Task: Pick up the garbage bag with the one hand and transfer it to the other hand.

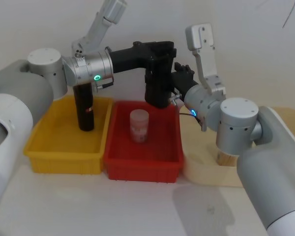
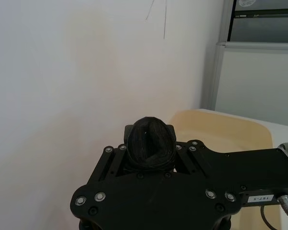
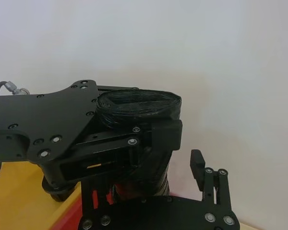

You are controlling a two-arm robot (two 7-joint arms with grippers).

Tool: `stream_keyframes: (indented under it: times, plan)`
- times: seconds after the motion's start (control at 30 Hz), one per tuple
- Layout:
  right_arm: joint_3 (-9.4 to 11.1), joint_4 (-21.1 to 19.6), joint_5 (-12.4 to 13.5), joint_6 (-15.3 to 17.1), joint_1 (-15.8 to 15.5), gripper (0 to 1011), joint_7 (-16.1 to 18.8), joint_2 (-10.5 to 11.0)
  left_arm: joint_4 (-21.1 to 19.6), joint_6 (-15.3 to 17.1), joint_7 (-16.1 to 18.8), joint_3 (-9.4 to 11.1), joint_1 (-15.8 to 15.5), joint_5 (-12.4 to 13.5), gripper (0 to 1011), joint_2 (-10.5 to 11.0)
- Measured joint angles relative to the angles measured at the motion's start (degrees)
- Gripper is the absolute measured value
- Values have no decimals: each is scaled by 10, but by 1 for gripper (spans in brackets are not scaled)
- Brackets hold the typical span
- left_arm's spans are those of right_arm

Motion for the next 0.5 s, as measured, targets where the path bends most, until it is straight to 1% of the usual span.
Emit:
stream_keyframes:
  times: [0.03,0.1,0.2,0.23,0.3,0.33,0.37,0.5]
  plan:
    - [1,2,0,0,1,963,0,-1,0,0,0,0,0,0,339,0]
    - [1,3,0,1,2,945,0,-2,0,0,0,0,0,0,339,0]
    - [2,6,0,1,3,852,0,-3,0,0,0,0,0,0,339,0]
    - [3,6,0,1,4,852,0,-3,0,0,0,0,0,0,339,0]
    - [3,8,0,1,4,764,0,-4,0,0,0,0,0,0,339,0]
    - [3,8,0,1,4,764,0,-4,0,0,0,0,0,0,339,0]
    - [3,8,0,2,5,713,1,-4,0,0,0,0,0,0,339,0]
    - [4,10,0,2,6,592,1,-5,0,0,0,0,0,0,339,0]
